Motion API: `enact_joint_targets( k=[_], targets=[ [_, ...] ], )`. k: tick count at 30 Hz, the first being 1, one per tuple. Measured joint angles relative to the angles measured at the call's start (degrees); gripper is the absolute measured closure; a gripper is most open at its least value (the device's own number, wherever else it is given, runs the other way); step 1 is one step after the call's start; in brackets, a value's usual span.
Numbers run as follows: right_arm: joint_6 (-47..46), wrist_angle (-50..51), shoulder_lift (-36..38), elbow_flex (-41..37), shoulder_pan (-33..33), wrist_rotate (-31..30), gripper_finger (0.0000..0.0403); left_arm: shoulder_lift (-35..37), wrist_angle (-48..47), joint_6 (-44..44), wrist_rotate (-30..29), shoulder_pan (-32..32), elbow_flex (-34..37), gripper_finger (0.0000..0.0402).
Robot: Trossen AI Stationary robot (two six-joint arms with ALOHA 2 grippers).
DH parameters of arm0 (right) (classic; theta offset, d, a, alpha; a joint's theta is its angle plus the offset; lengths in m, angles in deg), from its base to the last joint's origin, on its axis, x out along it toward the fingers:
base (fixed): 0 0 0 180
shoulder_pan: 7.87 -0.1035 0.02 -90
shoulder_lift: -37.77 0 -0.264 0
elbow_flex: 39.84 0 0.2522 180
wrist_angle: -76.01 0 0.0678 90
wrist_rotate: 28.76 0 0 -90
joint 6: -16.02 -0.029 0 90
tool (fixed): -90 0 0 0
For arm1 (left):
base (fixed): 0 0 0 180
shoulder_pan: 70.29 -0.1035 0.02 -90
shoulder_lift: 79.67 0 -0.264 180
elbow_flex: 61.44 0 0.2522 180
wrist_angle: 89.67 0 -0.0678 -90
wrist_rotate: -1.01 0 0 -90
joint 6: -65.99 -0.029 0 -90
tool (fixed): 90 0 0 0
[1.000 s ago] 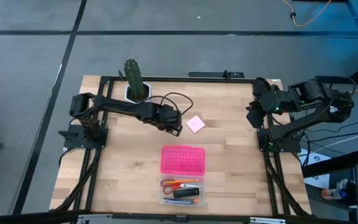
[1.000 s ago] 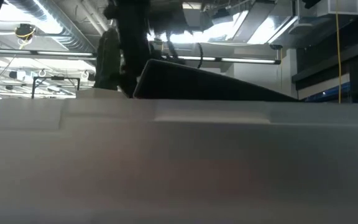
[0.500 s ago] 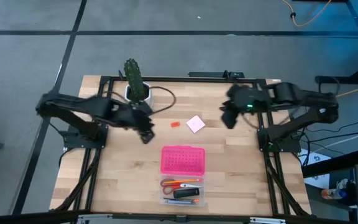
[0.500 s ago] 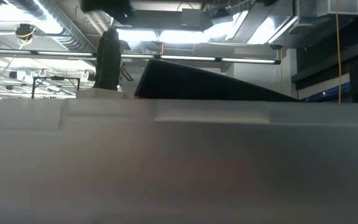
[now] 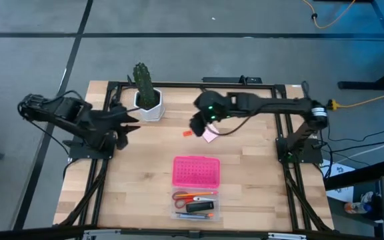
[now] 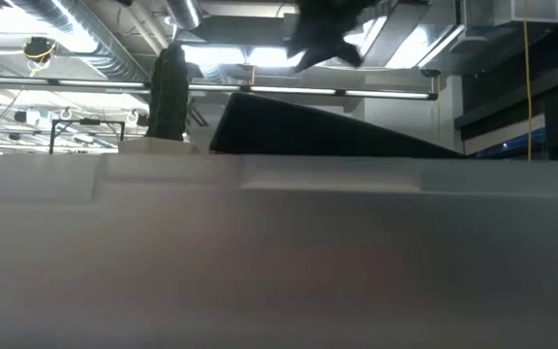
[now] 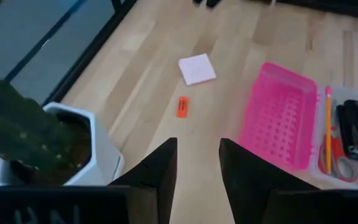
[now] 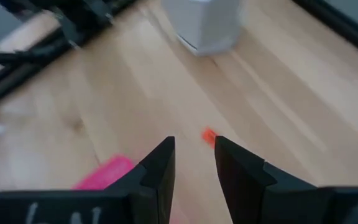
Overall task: Pack school essentials
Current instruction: Put the orange eraser into the pencil case
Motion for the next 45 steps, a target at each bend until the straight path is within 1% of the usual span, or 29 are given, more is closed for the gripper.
enact_joint_targets(
  k=[3,6,8,11,14,15,18,21,27,30,32,34,36,39,42,45],
  targets=[
    [0.1,-6.6,-3.9,0.0,-0.1,1.8,0.0287,7.6,5.0,0.0,0.1,0.8,7.8,0.0287],
    [-0.2,-9.7,-6.7,0.0,-0.1,2.8,0.0287,16.2,13.5,-2.2,0.2,1.1,16.3,0.0287],
    [-0.3,-10.3,-8.1,0.0,0.0,2.7,0.0287,22.1,22.1,-5.3,0.4,1.1,22.7,0.0287],
    [-1.9,-11.3,-9.9,0.0,0.3,2.8,0.0287,30.1,36.5,-12.4,0.7,1.1,32.7,0.0287],
    [-4.0,-15.7,-11.6,0.0,0.8,4.4,0.0287,36.4,48.7,-18.4,0.8,0.1,41.0,0.0287],
    [-4.3,-18.2,-12.1,0.0,0.9,5.8,0.0287,38.2,51.0,-19.0,0.8,-0.3,43.1,0.0287],
    [-2.9,-23.0,-14.1,0.1,1.2,9.2,0.0287,43.3,52.5,-18.4,1.9,-2.0,48.2,0.0287],
    [0.0,-22.3,-16.2,2.0,1.3,9.8,0.0287,47.4,53.7,-17.0,4.8,-3.5,52.1,0.0287],
    [9.2,-14.9,-22.7,12.9,1.4,9.7,0.0287,50.7,59.6,-17.2,11.3,-6.4,58.9,0.0288],
    [13.1,-7.2,-25.5,19.4,1.4,7.3,0.0287,50.7,62.2,-17.1,14.3,-7.5,61.4,0.0288],
    [13.7,-1.4,-27.1,23.2,1.5,5.5,0.0287,50.7,63.2,-17.2,16.4,-8.1,62.7,0.0288],
    [14.6,3.6,-28.2,25.7,1.8,5.3,0.0287,50.7,63.3,-17.2,17.5,-8.7,64.2,0.0288],
    [14.9,5.6,-28.4,26.5,1.9,5.3,0.0287,50.7,64.2,-16.8,19.0,-9.3,66.3,0.0288],
    [14.8,7.2,-28.5,26.6,2.1,5.3,0.0287,50.7,69.1,-16.8,20.4,-10.2,69.2,0.0288],
    [14.8,8.3,-28.5,26.6,2.2,5.2,0.0287,50.7,69.0,-18.5,21.7,-10.9,69.1,0.0288],
    [16.4,9.8,-28.8,26.6,2.4,5.2,0.0287,50.7,66.2,-18.7,23.9,-11.5,69.1,0.0288]
  ],
)
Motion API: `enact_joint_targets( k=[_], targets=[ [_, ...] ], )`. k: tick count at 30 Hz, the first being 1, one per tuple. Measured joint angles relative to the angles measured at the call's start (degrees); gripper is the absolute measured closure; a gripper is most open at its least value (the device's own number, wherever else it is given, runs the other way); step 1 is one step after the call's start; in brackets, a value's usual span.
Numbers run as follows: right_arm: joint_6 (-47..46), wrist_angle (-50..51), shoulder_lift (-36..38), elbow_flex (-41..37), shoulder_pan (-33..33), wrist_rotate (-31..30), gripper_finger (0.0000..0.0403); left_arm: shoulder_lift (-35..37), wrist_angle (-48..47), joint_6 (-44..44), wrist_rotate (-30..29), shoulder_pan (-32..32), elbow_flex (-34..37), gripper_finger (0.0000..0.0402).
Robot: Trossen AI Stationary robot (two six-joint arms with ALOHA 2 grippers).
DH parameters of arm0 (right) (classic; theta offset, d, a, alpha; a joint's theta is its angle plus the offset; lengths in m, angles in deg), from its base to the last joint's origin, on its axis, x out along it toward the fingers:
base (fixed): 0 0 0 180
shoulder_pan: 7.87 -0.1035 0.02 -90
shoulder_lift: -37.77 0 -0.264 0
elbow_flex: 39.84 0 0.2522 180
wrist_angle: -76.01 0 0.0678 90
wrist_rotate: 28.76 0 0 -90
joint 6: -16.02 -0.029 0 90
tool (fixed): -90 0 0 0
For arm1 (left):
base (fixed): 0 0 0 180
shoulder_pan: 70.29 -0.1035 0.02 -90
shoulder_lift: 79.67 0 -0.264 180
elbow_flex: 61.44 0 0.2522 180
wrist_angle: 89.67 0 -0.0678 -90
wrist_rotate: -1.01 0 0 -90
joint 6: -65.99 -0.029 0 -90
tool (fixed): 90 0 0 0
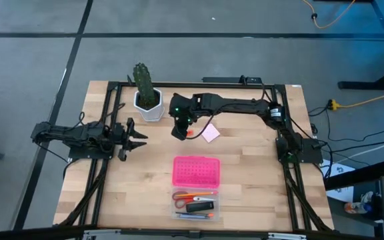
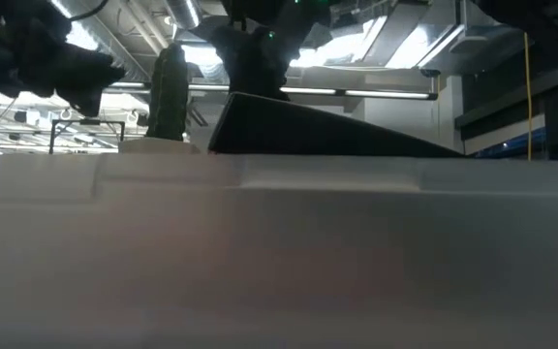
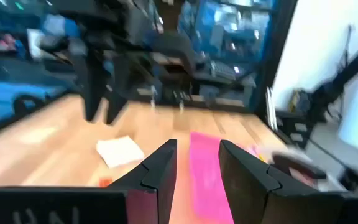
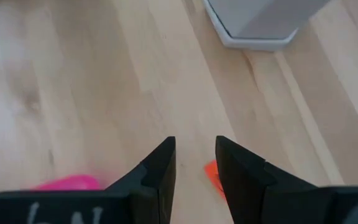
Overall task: Pack school essentials
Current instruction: Put the orange eraser into the pencil case
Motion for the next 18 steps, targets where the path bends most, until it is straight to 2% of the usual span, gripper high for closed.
enact_joint_targets(
  k=[3,14,18],
  targets=[
    [3.2,0.7,-0.4,-1.2,0.0,-0.1,0.0287,-0.2,-0.5,0.0,1.7,-0.7,0.0,0.0288],
    [8.6,-0.3,-0.3,-11.5,0.1,0.0,0.0287,-0.4,-0.4,0.0,-0.3,-1.7,0.0,0.0288],
    [14.2,-3.1,-0.3,-15.6,0.1,-0.1,0.0287,-0.4,-0.4,0.0,-0.4,-1.7,0.0,0.0288]
  ],
)
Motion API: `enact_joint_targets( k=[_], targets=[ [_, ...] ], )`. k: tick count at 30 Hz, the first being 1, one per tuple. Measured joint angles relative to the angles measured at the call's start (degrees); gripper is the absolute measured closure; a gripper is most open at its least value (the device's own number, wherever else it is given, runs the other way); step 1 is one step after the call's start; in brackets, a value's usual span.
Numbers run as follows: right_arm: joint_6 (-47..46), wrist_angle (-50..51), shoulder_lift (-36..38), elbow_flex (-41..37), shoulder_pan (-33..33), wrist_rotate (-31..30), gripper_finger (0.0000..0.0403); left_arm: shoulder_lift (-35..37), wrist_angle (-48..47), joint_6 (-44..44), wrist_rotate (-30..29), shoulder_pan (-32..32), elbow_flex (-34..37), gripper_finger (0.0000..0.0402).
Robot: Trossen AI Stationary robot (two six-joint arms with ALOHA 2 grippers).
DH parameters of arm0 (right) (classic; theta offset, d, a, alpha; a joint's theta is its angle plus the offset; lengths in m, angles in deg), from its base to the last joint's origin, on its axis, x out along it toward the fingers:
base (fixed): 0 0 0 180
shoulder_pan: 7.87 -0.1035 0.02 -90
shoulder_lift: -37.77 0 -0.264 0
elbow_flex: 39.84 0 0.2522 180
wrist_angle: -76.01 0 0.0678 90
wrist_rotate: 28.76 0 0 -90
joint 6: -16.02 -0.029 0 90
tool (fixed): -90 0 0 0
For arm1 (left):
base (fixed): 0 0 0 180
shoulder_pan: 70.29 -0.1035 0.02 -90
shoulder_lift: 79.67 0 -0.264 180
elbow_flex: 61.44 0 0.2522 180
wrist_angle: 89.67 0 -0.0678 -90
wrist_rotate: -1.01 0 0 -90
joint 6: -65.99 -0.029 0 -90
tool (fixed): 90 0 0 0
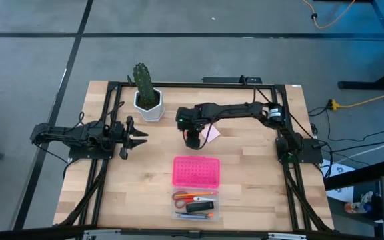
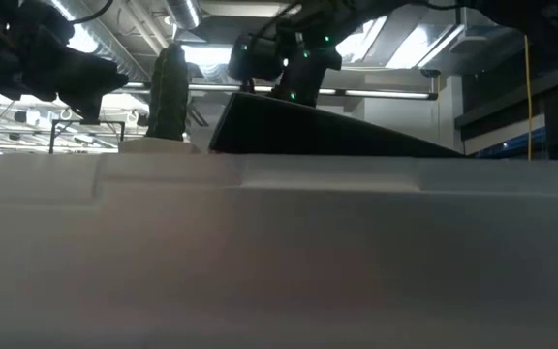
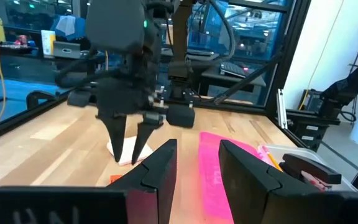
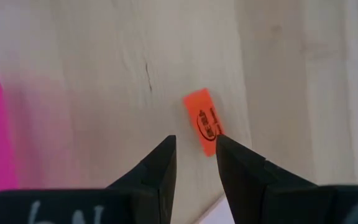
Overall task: Pack school essentials
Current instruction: Put the orange eraser into the pencil case
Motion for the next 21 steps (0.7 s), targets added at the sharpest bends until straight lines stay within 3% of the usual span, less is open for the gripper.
enact_joint_targets(
  k=[9,14,21],
  targets=[
    [5.2,-2.8,0.0,-2.3,-0.5,-1.0,0.0287,0.0,0.0,0.0,0.0,0.0,0.0,0.0288],
    [-2.0,-4.0,0.1,-1.5,-0.1,-0.1,0.0283,0.0,0.0,0.0,0.0,0.0,0.0,0.0288],
    [-5.4,-3.9,0.1,-1.6,0.8,2.0,0.0208,0.0,0.0,0.0,0.0,0.0,0.0,0.0288]
  ],
)
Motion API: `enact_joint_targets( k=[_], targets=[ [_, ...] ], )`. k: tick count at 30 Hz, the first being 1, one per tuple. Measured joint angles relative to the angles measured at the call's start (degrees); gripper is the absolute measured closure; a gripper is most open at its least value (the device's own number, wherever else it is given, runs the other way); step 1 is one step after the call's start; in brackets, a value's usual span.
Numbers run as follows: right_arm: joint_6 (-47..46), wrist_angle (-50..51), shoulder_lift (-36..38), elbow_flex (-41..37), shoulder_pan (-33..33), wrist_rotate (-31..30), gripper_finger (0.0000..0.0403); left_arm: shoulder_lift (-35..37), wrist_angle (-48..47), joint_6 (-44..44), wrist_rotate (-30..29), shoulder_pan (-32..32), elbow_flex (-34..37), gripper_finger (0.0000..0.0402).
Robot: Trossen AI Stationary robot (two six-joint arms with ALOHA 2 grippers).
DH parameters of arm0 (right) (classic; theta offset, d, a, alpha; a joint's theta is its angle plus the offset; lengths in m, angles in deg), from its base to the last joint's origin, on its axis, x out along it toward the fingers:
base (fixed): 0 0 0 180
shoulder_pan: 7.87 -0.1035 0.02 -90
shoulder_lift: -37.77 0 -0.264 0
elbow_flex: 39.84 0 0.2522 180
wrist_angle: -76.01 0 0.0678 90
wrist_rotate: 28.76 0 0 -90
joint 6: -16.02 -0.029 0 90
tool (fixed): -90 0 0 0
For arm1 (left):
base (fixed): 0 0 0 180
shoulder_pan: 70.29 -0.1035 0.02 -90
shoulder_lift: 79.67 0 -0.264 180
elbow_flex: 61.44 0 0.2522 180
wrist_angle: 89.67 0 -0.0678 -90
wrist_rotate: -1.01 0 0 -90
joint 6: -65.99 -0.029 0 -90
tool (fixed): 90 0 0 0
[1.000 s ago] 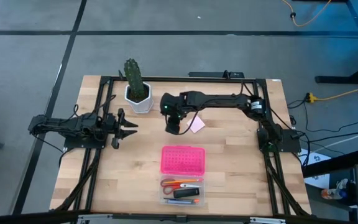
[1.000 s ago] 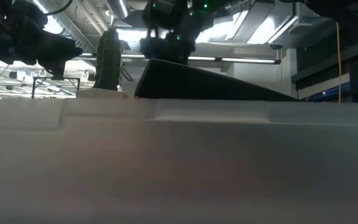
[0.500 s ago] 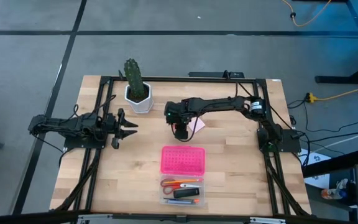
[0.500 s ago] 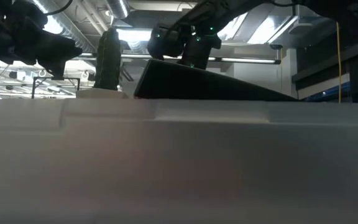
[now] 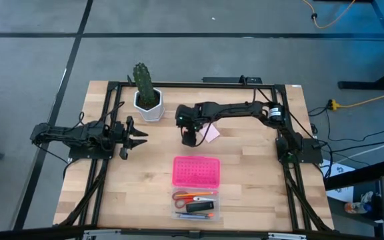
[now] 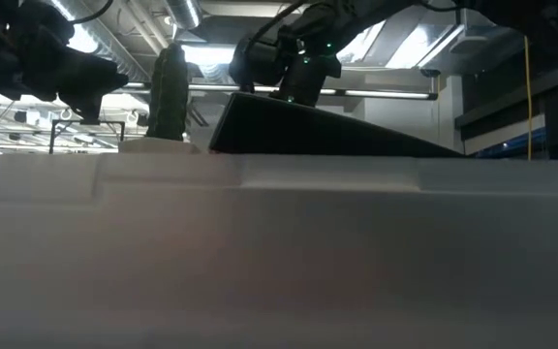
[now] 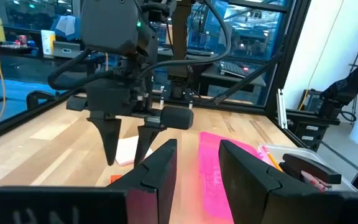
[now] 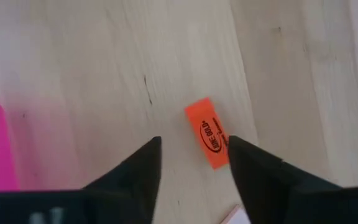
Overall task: Pack school essentials
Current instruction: Put the orange eraser into the pencil case
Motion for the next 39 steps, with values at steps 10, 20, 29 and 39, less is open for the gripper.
enact_joint_targets(
  k=[10,20,29,39],
  targets=[
    [4.5,-5.6,0.0,0.0,0.0,1.3,0.0115,0.0,0.0,0.0,0.0,0.0,0.0,0.0288],
    [9.2,-5.1,-3.5,-1.4,0.0,-1.6,0.0125,0.0,0.0,0.0,0.0,0.0,0.0,0.0288],
    [13.2,-5.9,-5.7,-1.2,0.1,-4.7,0.0126,0.0,0.0,0.0,0.0,0.0,0.0,0.0288],
    [13.1,-4.8,-7.1,-1.1,-0.1,-0.6,0.0196,0.0,0.0,0.0,0.0,0.0,0.0,0.0288]
  ],
)
